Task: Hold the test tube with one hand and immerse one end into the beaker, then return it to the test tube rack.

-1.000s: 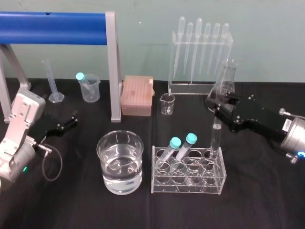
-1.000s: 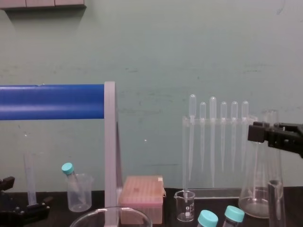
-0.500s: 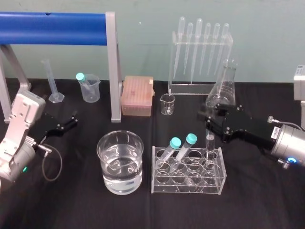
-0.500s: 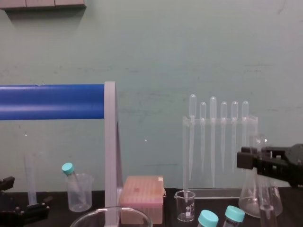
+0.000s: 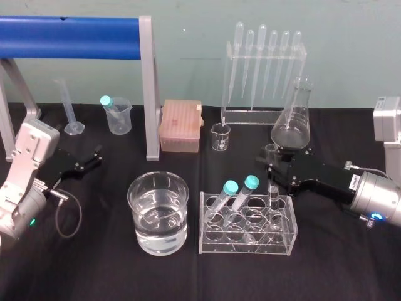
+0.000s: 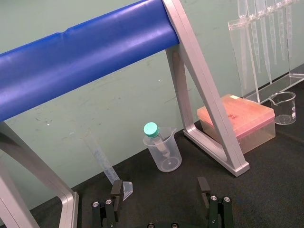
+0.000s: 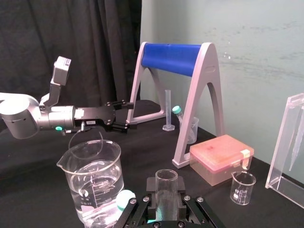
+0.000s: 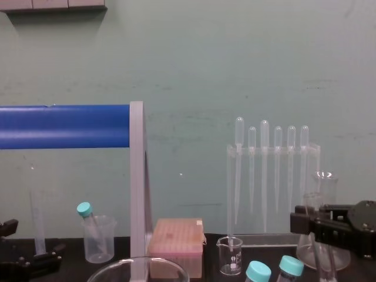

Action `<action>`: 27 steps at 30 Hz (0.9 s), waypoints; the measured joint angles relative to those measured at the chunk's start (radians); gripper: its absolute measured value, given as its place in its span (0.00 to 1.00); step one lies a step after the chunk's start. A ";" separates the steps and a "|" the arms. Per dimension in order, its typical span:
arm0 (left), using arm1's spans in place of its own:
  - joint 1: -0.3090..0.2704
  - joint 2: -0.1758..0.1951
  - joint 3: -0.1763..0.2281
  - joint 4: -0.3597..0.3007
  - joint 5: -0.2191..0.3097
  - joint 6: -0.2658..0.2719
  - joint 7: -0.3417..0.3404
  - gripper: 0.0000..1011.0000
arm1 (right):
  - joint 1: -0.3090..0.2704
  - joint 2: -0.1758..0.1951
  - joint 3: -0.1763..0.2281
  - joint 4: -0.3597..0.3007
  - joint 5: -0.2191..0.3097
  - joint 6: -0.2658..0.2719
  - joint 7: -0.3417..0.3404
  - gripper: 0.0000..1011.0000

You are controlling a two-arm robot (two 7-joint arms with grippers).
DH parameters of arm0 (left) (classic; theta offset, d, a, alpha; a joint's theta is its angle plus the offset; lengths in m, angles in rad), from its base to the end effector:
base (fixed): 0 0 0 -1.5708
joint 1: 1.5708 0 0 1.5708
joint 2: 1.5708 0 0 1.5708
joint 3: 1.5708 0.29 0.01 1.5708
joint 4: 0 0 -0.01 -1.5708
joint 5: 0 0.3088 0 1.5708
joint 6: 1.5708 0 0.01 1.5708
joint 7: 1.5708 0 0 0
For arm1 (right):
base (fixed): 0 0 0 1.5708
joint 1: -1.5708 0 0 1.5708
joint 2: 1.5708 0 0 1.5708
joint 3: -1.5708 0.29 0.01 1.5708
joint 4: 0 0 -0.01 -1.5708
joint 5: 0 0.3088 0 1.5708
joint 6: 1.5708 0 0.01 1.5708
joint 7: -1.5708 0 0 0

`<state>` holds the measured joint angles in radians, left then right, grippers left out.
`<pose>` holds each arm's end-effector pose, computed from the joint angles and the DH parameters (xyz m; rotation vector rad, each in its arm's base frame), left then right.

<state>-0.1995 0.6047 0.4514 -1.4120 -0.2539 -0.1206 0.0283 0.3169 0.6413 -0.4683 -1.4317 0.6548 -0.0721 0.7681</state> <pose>0.3581 0.0827 -0.3023 0.3044 -0.2851 1.2479 0.3882 -0.0885 -0.2543 -0.0523 -0.0169 -0.5185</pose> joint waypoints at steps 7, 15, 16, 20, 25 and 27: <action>0.000 0.000 0.000 0.000 0.000 0.000 0.000 0.99 | 0.004 -0.004 -0.005 0.010 -0.002 0.004 0.003 0.23; 0.000 0.000 0.000 0.000 0.000 0.000 0.000 0.99 | 0.003 -0.003 -0.004 0.008 -0.003 0.005 0.003 0.23; 0.000 0.000 0.000 0.000 0.000 0.000 0.000 0.99 | 0.003 -0.003 -0.004 0.008 -0.002 0.005 0.003 0.23; 0.000 0.000 0.000 0.000 0.000 0.000 0.000 0.99 | 0.003 -0.003 -0.003 0.007 -0.002 0.005 0.002 0.23; 0.000 0.000 0.000 0.000 0.000 0.000 0.000 0.99 | 0.002 -0.002 -0.003 0.007 -0.002 0.005 0.002 0.31; 0.000 0.000 0.000 0.000 0.000 0.000 0.000 0.99 | 0.002 -0.002 -0.003 0.006 -0.002 0.005 0.002 0.35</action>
<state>-0.1995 0.6047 0.4514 -1.4119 -0.2539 -0.1206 0.0283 0.3192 0.6390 -0.4709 -1.4253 0.6531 -0.0674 0.7701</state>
